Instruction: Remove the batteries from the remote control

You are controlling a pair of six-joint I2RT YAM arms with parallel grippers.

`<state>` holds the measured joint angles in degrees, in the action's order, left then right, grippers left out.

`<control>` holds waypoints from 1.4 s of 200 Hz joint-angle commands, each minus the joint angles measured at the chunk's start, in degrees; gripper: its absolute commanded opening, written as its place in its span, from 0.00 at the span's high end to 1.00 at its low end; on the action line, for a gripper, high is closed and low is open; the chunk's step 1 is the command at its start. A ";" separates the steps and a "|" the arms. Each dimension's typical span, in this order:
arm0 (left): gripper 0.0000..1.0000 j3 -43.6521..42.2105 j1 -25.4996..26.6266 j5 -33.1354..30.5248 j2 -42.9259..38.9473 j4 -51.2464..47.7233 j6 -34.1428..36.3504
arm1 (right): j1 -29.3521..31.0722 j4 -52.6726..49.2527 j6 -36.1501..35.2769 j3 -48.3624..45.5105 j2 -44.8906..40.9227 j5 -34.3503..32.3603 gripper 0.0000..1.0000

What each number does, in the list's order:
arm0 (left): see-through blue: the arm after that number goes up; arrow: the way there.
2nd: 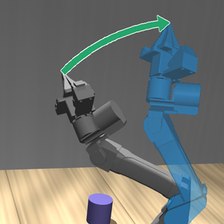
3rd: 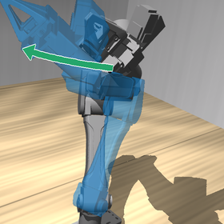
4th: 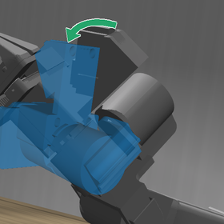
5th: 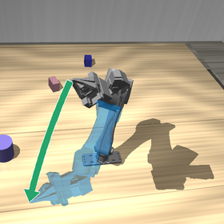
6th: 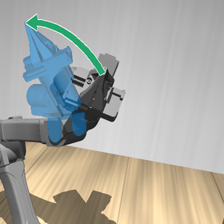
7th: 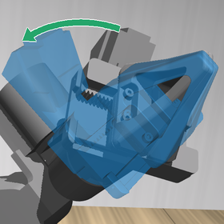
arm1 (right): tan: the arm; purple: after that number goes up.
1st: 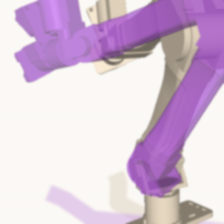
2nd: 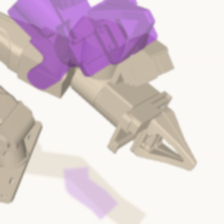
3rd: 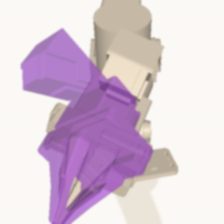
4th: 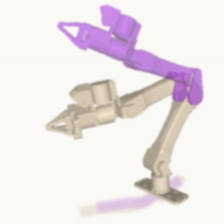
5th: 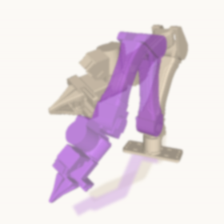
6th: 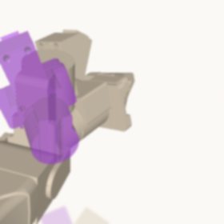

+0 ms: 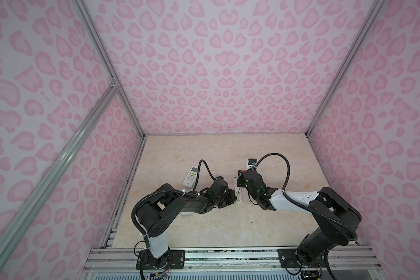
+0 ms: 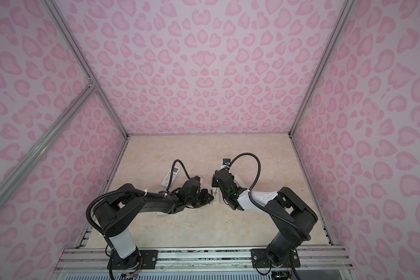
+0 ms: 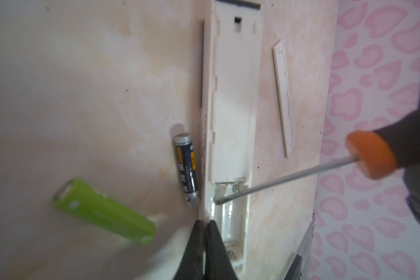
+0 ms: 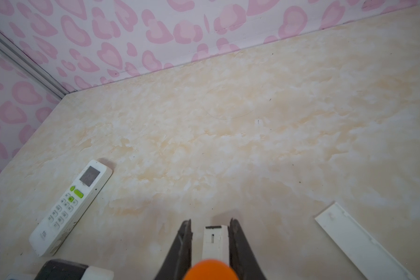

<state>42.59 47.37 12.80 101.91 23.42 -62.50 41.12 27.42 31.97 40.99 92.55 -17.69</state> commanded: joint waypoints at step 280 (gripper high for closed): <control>0.09 -12.36 -30.20 -19.65 -35.37 -40.84 28.65 | -20.62 -48.35 -17.67 8.33 -0.92 33.36 0.91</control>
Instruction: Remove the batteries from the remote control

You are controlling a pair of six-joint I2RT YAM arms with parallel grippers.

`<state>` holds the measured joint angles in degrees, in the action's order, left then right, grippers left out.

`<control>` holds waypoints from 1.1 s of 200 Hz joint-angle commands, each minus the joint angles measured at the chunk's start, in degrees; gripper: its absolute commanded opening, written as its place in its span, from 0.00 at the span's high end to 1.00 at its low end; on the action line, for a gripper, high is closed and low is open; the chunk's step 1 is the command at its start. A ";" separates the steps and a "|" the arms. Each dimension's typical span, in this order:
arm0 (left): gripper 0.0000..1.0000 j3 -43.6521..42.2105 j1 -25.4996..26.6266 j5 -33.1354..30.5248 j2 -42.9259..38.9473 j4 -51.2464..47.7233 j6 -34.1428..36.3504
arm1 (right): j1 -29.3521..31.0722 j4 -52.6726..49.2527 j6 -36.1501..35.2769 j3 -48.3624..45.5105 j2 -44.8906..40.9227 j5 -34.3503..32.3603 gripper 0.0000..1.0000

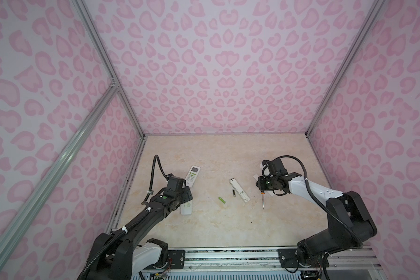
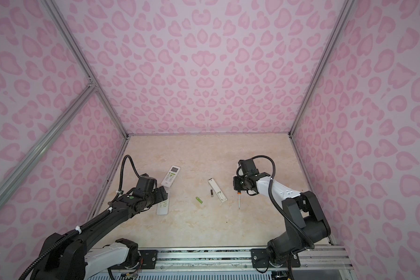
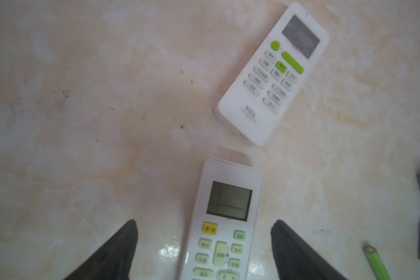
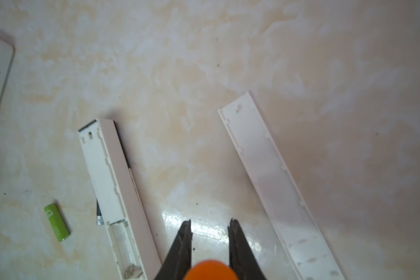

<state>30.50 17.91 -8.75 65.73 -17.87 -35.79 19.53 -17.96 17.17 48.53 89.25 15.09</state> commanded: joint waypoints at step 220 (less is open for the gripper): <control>0.47 5.77 1.91 6.97 13.88 -1.02 5.65 | 11.06 1.96 4.20 3.97 -3.31 -4.43 0.53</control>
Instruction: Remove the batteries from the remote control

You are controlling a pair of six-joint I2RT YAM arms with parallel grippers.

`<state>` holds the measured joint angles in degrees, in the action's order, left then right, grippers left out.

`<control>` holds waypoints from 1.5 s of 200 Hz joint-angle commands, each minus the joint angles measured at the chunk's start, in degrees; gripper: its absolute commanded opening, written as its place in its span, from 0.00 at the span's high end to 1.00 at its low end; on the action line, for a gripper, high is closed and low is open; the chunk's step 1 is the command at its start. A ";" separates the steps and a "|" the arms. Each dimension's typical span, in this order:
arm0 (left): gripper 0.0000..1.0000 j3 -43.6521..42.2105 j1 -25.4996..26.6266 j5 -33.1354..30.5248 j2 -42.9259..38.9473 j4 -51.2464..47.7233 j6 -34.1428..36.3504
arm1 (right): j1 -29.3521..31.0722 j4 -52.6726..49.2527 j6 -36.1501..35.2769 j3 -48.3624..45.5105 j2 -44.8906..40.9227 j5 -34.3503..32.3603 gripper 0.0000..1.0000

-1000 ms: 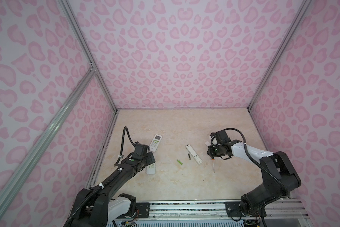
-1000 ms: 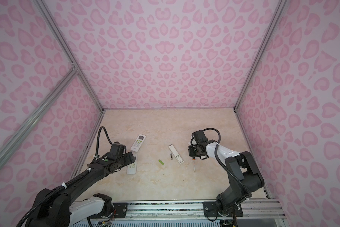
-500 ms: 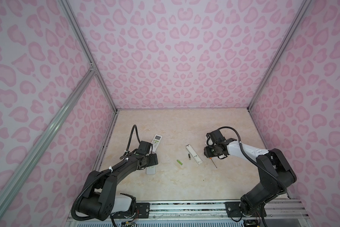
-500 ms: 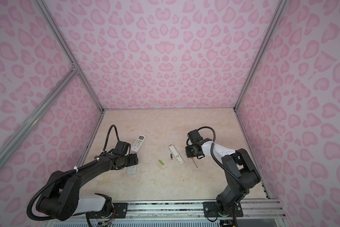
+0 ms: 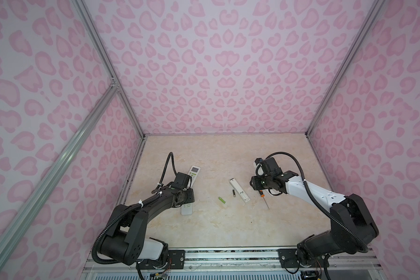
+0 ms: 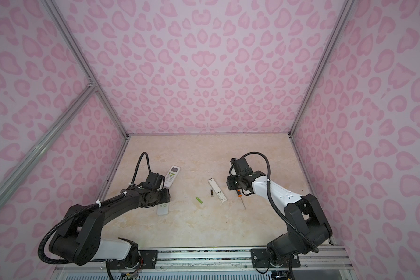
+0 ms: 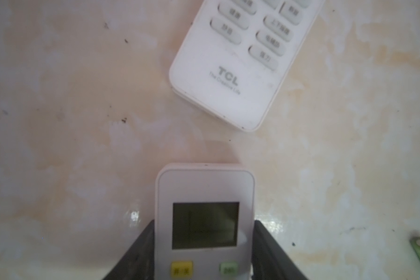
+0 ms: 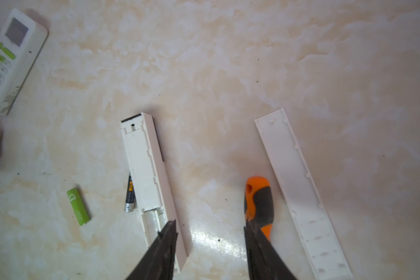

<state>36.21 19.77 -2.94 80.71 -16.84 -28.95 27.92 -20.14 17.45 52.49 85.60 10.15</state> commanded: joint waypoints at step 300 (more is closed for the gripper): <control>0.58 -2.47 1.15 4.70 -18.03 3.63 -14.46 | 28.10 41.47 29.57 11.92 26.19 19.18 0.71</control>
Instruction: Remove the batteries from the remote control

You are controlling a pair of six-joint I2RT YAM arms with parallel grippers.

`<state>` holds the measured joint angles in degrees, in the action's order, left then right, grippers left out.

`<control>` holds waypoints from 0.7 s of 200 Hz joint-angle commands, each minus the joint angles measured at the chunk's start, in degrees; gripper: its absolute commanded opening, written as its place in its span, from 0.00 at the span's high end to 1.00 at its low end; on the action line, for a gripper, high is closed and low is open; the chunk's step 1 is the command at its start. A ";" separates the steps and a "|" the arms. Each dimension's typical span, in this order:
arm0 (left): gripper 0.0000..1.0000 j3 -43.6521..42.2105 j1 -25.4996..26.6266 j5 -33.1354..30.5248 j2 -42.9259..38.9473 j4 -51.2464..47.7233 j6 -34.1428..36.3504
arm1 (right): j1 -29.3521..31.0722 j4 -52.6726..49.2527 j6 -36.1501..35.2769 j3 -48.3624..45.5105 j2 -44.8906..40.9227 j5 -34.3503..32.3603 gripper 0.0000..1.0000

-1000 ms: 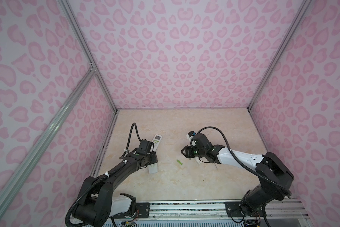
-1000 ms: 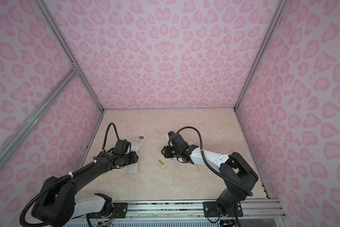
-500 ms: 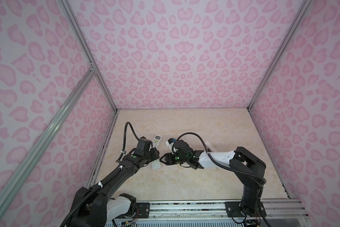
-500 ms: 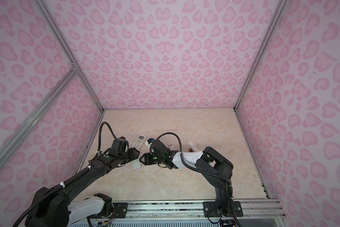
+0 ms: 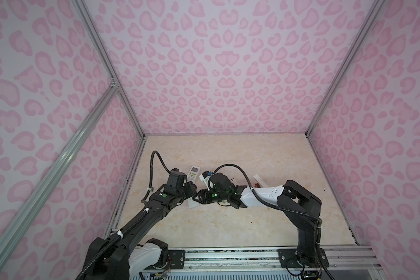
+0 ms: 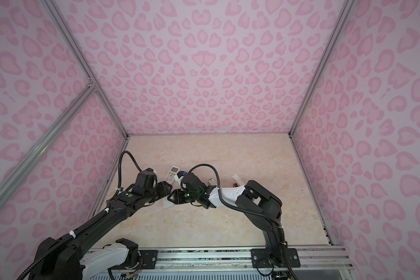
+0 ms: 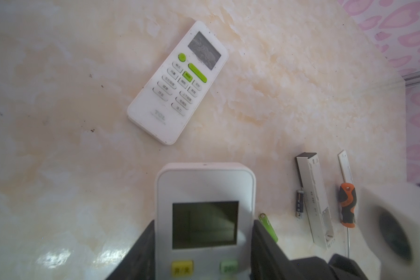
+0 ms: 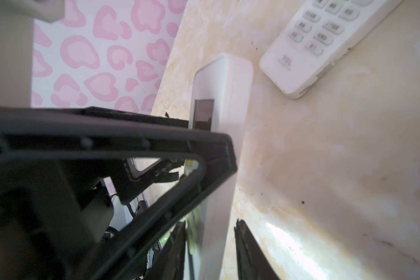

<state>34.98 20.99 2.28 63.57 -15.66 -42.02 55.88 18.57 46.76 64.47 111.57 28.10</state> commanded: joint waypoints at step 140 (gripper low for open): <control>0.31 1.69 -0.16 -4.09 -6.88 -4.00 -0.72 | 0.41 -7.63 -7.70 0.99 -4.26 -6.20 0.98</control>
<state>34.59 20.99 0.82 58.48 -16.05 -43.44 55.94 16.75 45.69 64.20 108.47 26.76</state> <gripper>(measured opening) 0.682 0.117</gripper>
